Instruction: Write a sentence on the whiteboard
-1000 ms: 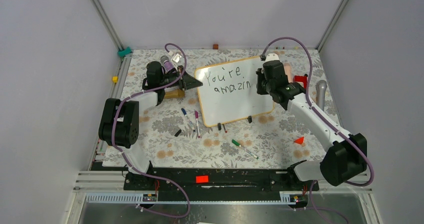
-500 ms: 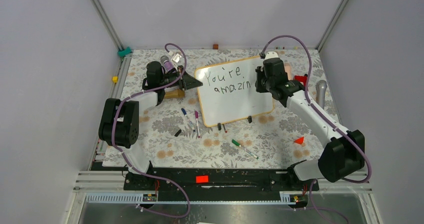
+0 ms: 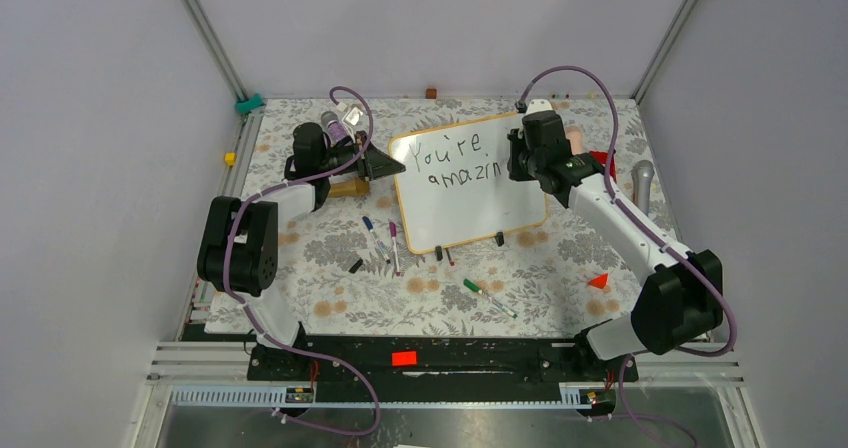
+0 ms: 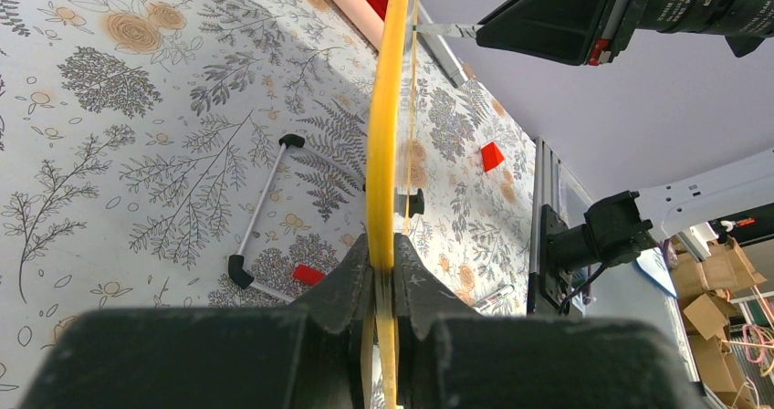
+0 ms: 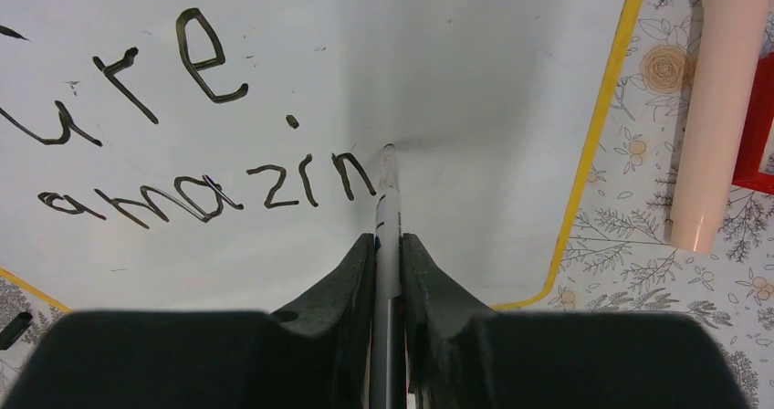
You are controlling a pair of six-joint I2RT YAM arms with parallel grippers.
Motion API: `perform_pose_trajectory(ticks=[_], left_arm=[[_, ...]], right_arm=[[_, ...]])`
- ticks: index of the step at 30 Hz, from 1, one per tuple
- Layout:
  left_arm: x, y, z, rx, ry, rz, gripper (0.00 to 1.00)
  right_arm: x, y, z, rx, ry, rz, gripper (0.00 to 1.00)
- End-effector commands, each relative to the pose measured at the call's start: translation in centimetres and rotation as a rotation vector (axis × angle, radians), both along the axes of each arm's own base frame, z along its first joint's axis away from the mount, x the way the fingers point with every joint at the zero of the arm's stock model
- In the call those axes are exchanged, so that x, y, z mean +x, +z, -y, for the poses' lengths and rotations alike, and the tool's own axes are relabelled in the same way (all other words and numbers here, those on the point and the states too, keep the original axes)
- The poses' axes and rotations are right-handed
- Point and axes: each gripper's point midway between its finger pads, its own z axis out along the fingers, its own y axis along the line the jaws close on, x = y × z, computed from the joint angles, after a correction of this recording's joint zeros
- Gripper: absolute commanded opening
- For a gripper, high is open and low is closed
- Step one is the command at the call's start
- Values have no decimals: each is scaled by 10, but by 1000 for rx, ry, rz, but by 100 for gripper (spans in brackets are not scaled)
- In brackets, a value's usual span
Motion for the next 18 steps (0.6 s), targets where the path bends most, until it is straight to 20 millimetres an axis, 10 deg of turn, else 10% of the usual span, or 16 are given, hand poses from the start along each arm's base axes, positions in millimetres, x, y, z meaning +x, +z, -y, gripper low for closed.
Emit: perform_pose_trajectory(ticks=[1, 18], left_arm=[[0, 15, 3, 2, -49, 126, 0], [0, 16, 3, 2, -49, 127, 0]], right_arm=[[13, 19, -6, 36, 4, 51, 0], [-8, -6, -9, 58, 46, -21, 0]])
